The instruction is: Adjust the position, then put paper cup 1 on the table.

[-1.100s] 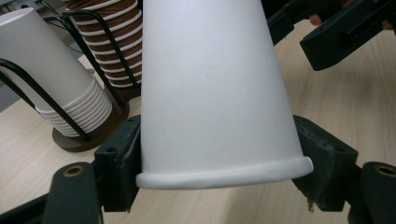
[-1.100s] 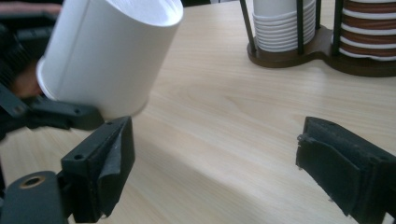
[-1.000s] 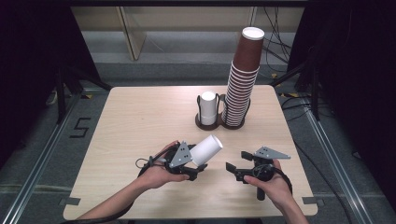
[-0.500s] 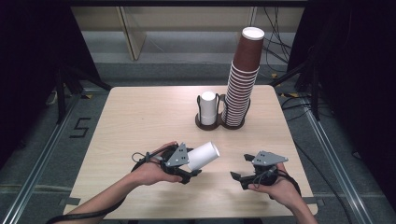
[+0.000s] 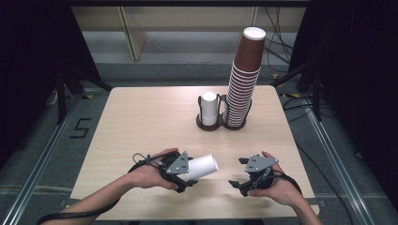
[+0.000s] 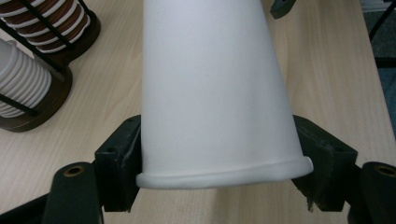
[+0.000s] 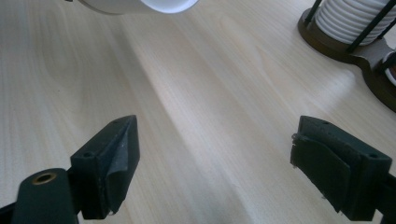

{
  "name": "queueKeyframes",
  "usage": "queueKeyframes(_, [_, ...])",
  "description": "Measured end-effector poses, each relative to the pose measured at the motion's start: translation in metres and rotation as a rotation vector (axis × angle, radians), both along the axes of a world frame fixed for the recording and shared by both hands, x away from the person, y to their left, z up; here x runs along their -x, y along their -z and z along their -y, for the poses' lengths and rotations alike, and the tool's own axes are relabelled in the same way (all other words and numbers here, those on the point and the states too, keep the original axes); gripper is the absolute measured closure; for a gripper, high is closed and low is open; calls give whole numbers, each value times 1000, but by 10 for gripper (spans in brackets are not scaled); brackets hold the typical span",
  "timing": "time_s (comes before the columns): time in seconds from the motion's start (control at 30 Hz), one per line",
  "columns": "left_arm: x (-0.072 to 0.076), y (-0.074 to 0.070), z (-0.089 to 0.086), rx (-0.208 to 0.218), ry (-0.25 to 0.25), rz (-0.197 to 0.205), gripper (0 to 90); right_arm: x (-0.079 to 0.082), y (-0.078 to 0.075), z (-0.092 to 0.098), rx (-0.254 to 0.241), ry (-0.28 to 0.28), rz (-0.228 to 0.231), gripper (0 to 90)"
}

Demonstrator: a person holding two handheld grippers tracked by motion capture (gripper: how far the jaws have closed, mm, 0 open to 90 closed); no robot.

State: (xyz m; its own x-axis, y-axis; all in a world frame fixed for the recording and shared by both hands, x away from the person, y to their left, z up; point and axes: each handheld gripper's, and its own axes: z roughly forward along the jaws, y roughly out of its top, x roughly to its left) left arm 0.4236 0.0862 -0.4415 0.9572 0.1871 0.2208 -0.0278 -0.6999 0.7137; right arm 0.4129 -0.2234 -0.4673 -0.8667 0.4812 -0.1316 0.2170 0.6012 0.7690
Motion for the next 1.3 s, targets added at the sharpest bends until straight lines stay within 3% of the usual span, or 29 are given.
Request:
queueKeyframes(0.17, [-1,-5,1,-57,56,9,261,3,-1,-1,10,-12,-3,154])
queueKeyframes(0.2, [0,-4,2,-35,49,-4,261,4,-1,-1,6,-17,-13,154])
queueKeyframes(0.4, [-2,-6,3,-83,90,-1,262,4,-5,-3,25,-48,-4,155])
queueKeyframes(0.6, [-2,-7,4,-94,99,-9,262,5,-7,-4,25,-52,0,155])
queueKeyframes(0.67, [-2,-8,3,-119,112,-3,262,5,-8,-4,31,-52,15,155])
queueKeyframes(0.73, [-1,-8,3,-112,111,-12,263,6,-8,-5,29,-56,9,155])
queueKeyframes(0.83, [-2,-10,4,-144,132,-11,263,7,-12,-8,37,-76,21,154])
queueKeyframes(0.87, [-1,-9,6,-137,128,-11,263,9,-13,-10,33,-63,6,154])
queueKeyframes(0.9, [-1,-9,7,-146,135,-13,263,7,-14,-11,41,-87,33,154])
queueKeyframes(1.17, [-3,-9,21,-207,182,-15,263,8,-22,-23,65,-153,43,153])
queueKeyframes(1.23, [-3,-9,24,-221,188,-15,263,5,-23,-25,82,-179,71,154])
queueKeyframes(1.27, [-4,-9,26,-228,191,-16,263,7,-23,-26,84,-179,44,153])
queueKeyframes(1.3, [-4,-9,27,-234,195,-16,264,6,-23,-27,93,-184,56,153])
